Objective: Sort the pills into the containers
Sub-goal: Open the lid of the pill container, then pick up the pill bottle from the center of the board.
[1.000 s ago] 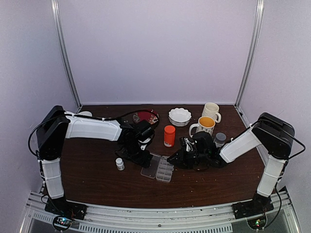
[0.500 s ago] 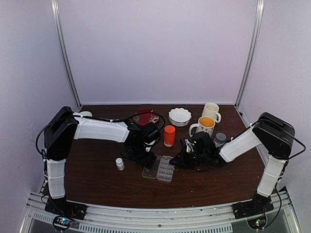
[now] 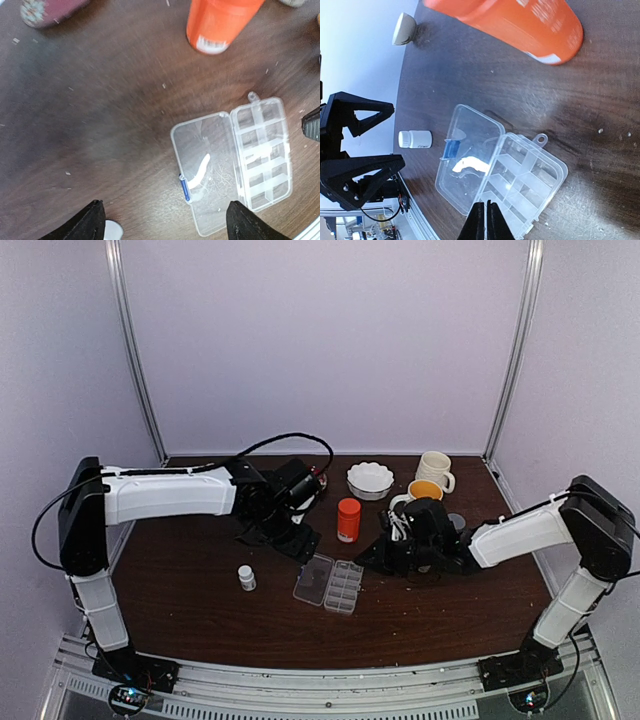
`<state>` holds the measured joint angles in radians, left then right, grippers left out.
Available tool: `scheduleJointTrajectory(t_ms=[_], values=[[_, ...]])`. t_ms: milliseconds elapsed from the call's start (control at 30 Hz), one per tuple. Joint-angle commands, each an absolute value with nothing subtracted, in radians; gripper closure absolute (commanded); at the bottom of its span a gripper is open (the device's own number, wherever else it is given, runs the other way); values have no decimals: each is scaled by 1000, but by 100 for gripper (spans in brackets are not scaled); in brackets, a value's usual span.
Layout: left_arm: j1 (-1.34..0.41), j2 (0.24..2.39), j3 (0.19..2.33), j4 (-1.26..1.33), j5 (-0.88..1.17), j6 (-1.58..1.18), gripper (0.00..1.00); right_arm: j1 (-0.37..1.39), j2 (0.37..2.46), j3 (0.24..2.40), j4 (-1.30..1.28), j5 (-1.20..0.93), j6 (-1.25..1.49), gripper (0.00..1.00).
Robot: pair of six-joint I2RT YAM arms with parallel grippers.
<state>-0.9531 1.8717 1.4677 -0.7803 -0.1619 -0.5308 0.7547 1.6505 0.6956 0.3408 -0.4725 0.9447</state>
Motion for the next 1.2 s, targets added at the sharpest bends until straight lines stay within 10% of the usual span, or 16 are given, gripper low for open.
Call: scheduleJointTrajectory(t_ms=[0,367,600,1167], values=[[-956,1761,1465,-774,-278,-515,12,753,1536,740,211,-370,829,95],[-955,1600,1329,-730,-431,-510,2,759,1274,852,-114,-125,598,85],[-934,1517,1155,-688,-377,-604,2,767,1114,811,-238,93,580,2],[-851,1508,992,-629,-192,-670,19,771,856,661,-285,164,531,1]])
